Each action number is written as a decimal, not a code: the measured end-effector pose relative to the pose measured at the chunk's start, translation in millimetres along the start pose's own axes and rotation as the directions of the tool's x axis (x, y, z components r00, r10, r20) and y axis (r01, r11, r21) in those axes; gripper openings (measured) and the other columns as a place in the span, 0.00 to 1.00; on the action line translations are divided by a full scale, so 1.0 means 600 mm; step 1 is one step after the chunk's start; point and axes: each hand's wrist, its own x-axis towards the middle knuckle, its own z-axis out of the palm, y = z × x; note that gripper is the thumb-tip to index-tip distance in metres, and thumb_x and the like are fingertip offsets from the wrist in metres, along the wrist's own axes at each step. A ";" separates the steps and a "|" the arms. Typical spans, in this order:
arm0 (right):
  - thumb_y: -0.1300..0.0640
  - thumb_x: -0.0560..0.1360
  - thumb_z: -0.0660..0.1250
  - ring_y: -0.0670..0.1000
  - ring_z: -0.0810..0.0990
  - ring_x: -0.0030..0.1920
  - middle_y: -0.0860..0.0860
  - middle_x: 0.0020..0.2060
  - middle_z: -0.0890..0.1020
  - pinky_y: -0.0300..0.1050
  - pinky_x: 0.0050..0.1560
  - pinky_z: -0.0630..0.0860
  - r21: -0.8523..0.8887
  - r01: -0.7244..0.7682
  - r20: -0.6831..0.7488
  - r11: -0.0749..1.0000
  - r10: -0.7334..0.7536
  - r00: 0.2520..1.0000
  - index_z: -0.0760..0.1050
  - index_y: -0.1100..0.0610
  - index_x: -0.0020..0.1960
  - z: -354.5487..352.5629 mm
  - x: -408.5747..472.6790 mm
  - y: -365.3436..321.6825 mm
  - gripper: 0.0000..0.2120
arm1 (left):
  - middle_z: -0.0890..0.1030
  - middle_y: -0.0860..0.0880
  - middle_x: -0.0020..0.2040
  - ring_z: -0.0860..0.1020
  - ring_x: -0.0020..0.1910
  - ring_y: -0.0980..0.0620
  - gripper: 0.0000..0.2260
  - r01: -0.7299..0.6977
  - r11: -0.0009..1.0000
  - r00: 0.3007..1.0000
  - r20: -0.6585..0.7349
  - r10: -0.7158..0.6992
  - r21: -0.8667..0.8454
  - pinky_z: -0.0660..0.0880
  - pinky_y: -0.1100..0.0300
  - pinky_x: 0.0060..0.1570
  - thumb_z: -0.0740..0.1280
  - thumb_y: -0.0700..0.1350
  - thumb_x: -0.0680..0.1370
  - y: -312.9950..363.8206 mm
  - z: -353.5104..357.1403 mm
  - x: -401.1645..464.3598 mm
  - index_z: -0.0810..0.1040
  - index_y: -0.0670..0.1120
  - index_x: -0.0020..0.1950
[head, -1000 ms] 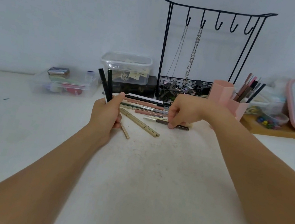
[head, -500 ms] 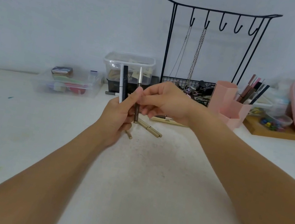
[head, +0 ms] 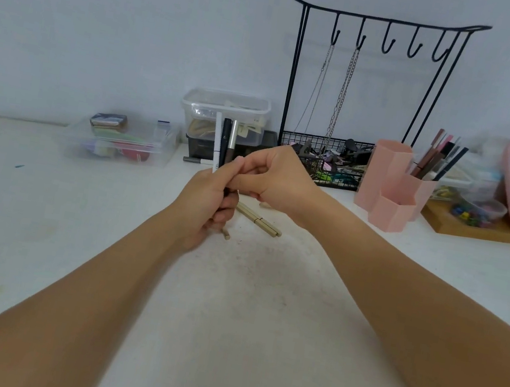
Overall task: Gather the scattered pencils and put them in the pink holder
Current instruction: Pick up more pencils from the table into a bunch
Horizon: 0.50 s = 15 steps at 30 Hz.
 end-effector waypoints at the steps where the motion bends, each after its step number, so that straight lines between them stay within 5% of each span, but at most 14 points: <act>1: 0.63 0.71 0.78 0.44 0.77 0.30 0.53 0.32 0.82 0.36 0.32 0.74 -0.022 -0.018 0.033 1.000 0.019 0.999 0.84 0.63 0.46 -0.008 -0.001 -0.006 0.06 | 0.62 0.53 0.25 0.59 0.21 0.56 0.20 0.006 1.000 1.000 -0.004 -0.006 -0.003 0.54 0.64 0.21 0.63 0.58 0.82 0.000 0.001 -0.001 0.74 0.51 0.33; 5: 0.57 0.69 0.80 0.41 0.83 0.36 0.47 0.38 0.86 0.32 0.39 0.76 -0.284 -0.031 0.028 0.958 0.040 0.999 0.85 0.56 0.47 -0.073 0.005 -0.016 0.08 | 0.61 0.53 0.24 0.56 0.22 0.54 0.21 0.000 1.000 0.997 -0.080 0.000 0.004 0.53 0.63 0.22 0.67 0.54 0.81 -0.005 0.000 0.003 0.63 0.51 0.32; 9: 0.55 0.68 0.80 0.43 0.82 0.39 0.45 0.37 0.85 0.39 0.41 0.75 -0.722 -0.100 0.075 0.685 0.220 0.973 0.85 0.54 0.42 -0.136 0.009 0.009 0.06 | 0.62 0.52 0.25 0.59 0.23 0.53 0.20 -0.016 1.000 0.981 -0.195 0.011 -0.025 0.55 0.64 0.20 0.70 0.50 0.79 -0.010 -0.012 0.011 0.63 0.50 0.34; 15: 0.56 0.67 0.81 0.48 0.82 0.42 0.48 0.38 0.86 0.44 0.44 0.79 -0.793 -0.174 0.034 0.584 0.328 0.944 0.86 0.55 0.42 -0.151 0.009 0.047 0.06 | 0.62 0.52 0.25 0.59 0.23 0.54 0.21 -0.047 0.999 0.975 -0.220 0.045 -0.003 0.55 0.63 0.21 0.71 0.50 0.79 -0.010 -0.016 0.014 0.63 0.50 0.32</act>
